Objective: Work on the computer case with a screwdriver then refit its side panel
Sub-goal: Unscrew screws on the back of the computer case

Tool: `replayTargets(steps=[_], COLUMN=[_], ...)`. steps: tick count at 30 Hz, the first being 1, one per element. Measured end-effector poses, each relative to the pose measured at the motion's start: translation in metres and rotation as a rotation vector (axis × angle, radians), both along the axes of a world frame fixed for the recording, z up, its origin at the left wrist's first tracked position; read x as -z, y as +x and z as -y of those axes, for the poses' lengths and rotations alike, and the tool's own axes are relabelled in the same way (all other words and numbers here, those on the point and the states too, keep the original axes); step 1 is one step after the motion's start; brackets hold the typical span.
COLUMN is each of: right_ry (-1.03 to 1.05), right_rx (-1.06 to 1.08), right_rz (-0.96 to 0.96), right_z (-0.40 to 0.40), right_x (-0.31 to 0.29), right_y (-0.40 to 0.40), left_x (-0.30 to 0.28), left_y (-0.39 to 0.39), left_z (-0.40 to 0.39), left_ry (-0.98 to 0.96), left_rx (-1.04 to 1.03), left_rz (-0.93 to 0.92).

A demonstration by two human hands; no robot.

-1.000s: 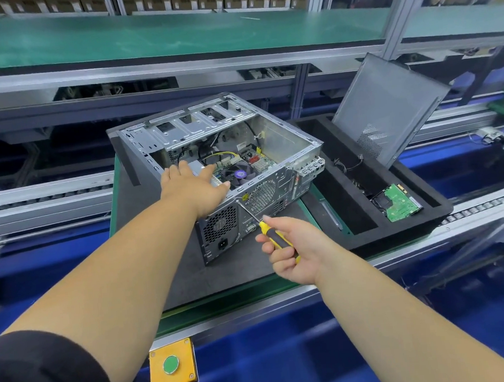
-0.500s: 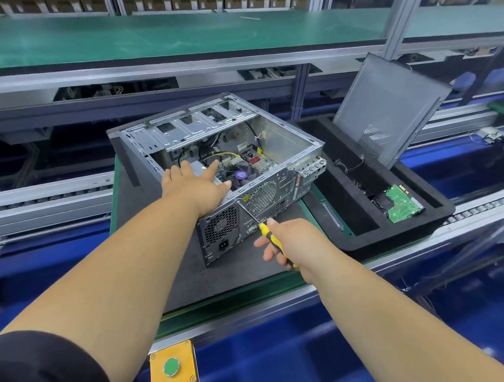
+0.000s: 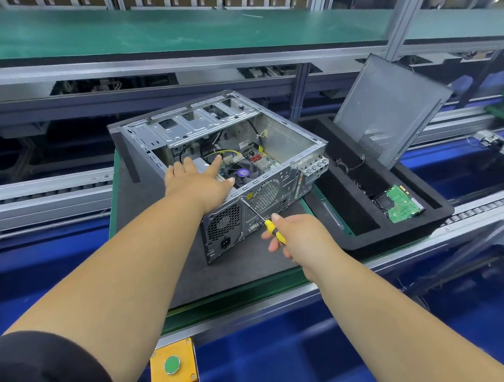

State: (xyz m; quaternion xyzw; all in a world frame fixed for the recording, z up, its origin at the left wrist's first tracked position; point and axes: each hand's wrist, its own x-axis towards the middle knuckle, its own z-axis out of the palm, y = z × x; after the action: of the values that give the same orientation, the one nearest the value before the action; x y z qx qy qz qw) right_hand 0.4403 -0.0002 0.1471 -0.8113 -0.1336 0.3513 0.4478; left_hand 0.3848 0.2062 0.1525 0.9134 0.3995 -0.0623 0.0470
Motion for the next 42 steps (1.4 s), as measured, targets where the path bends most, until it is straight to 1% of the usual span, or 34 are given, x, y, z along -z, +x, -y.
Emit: replayTargets(steps=[2, 3, 8, 12, 13, 15, 17, 19, 21, 24, 31, 33, 35, 38, 42], right_ry=[0.045, 0.056, 0.099, 0.027, 0.009, -0.003, 0.018, 0.040, 0.043, 0.057, -0.005, 0.022, 0.059, 0.029, 0.015], right_rx=[0.029, 0.036, 0.034, -0.002, -0.001, 0.028, 0.044, 0.022, -0.014, -0.002, 0.007, 0.008, -0.014, -0.013, 0.002], right_rz=[-0.127, -0.126, 0.066, 0.167, 0.152, 0.057, -0.006, 0.021, 0.088, 0.155, 0.070, 0.027, 0.052, 0.144, 0.070], right_z=[-0.001, 0.001, 0.010, 0.010, 0.009, 0.004, 0.002, 0.005, 0.010, 0.013, 0.001, 0.002, 0.006, 0.009, 0.005], right_x=[-0.002, -0.001, 0.003, 0.005, 0.005, 0.005, 0.005, 0.007, 0.010, 0.011, 0.013, 0.012, 0.012, 0.010, 0.003], right_y=[-0.002, -0.002, -0.002, 0.002, 0.003, 0.004, 0.003, 0.002, 0.000, 0.003, 0.002, 0.002, 0.002, 0.004, 0.002], left_x=[0.000, 0.000, 0.002, 0.004, 0.003, 0.003, 0.004, 0.004, 0.004, 0.005, 0.007, 0.007, 0.007, 0.006, 0.006], left_y=[0.000, 0.000, -0.003, -0.004, -0.003, -0.003, -0.003, -0.003, -0.003, -0.003, -0.003, -0.003, -0.003, -0.003, -0.003], left_z=[0.000, -0.001, -0.001, -0.002, -0.002, -0.003, -0.003, -0.004, -0.004, -0.005, -0.006, -0.006, -0.006, -0.005, -0.005], left_ry=[0.002, 0.002, 0.052, 0.096, 0.097, 0.094, 0.094, 0.092, 0.089, 0.081, 0.072, 0.073, 0.081, 0.081, 0.084], left_rx=[0.003, 0.004, 0.024, 0.038, 0.040, 0.038, 0.035, 0.036, 0.032, 0.035, 0.037, 0.039, 0.041, 0.042, 0.042], left_rz=[0.002, 0.004, 0.034, 0.050, 0.049, 0.049, 0.055, 0.061, 0.061, 0.068, 0.087, 0.094, 0.097, 0.097, 0.093])
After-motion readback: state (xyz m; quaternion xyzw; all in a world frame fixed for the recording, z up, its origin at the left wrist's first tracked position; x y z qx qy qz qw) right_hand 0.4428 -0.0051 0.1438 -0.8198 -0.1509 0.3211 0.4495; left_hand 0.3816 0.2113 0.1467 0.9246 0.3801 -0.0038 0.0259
